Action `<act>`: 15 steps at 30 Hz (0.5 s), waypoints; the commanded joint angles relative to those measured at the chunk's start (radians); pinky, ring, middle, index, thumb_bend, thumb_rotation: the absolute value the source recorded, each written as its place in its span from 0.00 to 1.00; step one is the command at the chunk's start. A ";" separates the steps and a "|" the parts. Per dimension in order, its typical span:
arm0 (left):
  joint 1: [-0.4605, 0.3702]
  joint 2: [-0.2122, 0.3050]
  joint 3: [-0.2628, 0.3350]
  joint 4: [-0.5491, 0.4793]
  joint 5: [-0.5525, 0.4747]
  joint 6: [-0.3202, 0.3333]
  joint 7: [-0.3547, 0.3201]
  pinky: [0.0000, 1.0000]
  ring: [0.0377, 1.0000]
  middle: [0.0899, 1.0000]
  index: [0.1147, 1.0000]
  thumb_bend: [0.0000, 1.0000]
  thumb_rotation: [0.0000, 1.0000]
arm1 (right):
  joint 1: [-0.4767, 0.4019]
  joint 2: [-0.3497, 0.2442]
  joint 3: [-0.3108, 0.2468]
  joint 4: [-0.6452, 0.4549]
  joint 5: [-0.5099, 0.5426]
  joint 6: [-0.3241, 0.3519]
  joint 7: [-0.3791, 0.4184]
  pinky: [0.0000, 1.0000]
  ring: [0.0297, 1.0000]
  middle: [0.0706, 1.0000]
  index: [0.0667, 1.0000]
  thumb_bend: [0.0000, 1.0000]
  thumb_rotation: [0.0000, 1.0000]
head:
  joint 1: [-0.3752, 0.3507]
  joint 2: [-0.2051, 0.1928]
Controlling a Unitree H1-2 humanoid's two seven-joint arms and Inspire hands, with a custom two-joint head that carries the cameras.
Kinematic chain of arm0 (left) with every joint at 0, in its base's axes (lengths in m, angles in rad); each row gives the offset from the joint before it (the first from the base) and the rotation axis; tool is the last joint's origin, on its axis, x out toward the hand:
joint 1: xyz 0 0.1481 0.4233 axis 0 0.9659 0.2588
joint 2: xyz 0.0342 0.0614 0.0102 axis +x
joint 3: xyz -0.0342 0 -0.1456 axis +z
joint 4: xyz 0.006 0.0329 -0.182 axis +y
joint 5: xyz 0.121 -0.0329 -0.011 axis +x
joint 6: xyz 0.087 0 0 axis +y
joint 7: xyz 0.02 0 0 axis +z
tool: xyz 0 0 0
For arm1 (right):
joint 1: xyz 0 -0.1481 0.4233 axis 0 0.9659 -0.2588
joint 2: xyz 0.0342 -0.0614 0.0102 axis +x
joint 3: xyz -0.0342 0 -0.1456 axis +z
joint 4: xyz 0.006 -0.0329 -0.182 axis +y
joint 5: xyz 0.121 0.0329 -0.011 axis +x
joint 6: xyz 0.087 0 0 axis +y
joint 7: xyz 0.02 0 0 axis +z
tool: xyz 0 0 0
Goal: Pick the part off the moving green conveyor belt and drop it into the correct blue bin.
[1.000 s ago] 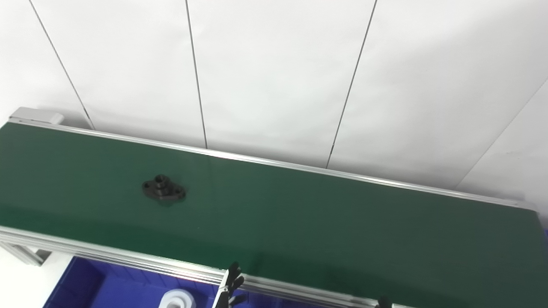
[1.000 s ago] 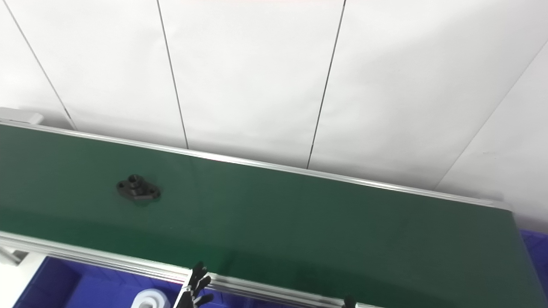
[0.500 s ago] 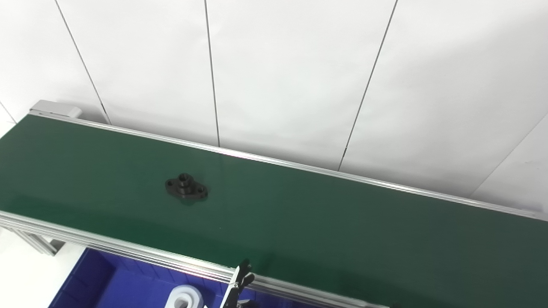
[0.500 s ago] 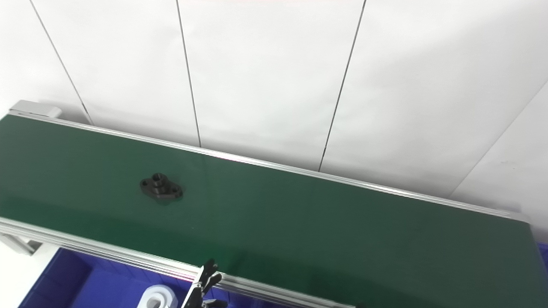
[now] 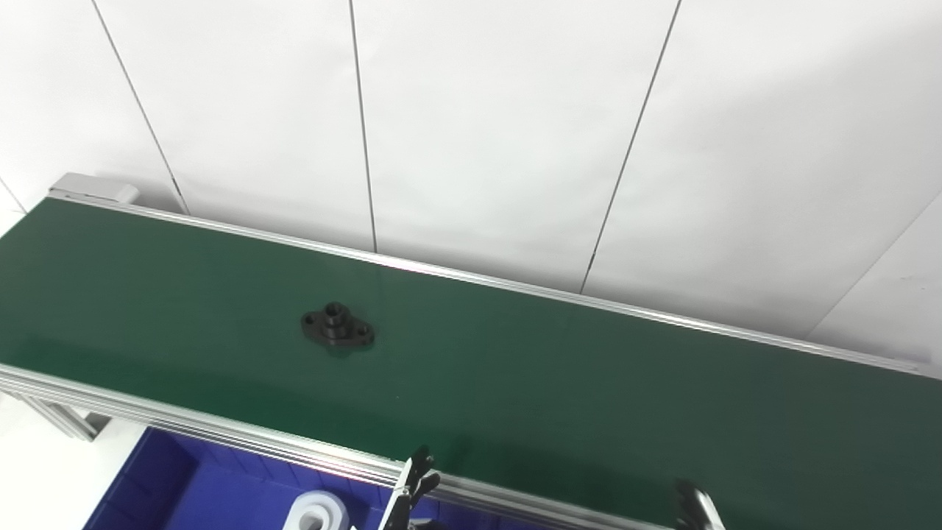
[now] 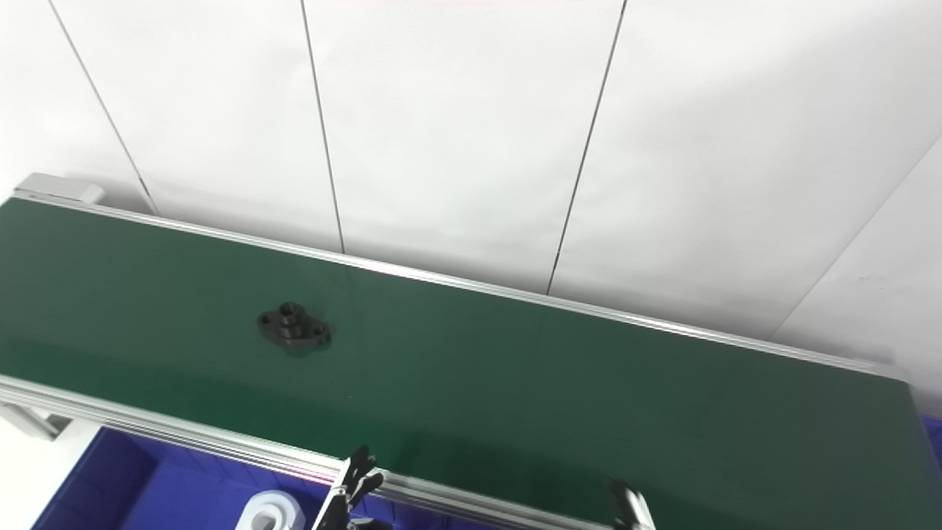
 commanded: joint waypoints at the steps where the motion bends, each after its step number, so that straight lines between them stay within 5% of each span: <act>1: 0.005 -0.030 -0.029 -0.030 -0.009 -0.034 -0.012 0.76 0.95 0.99 1.00 0.94 1.00 | -0.071 0.015 0.002 -0.068 -0.077 0.067 0.028 0.67 0.84 0.86 0.85 0.90 0.56 | -0.025 0.001; 9: 0.007 -0.020 -0.005 -0.050 -0.026 -0.006 -0.040 0.81 0.96 1.00 1.00 1.00 1.00 | -0.338 0.000 -0.007 -0.133 -0.202 0.327 0.193 0.55 0.78 0.83 0.85 1.00 0.54 | -0.058 0.007; 15: 0.009 -0.016 -0.001 -0.058 -0.049 -0.006 -0.055 0.90 0.98 1.00 1.00 0.97 1.00 | -0.467 -0.014 0.008 -0.112 -0.271 0.428 0.254 0.56 0.77 0.84 0.86 1.00 0.52 | -0.080 0.010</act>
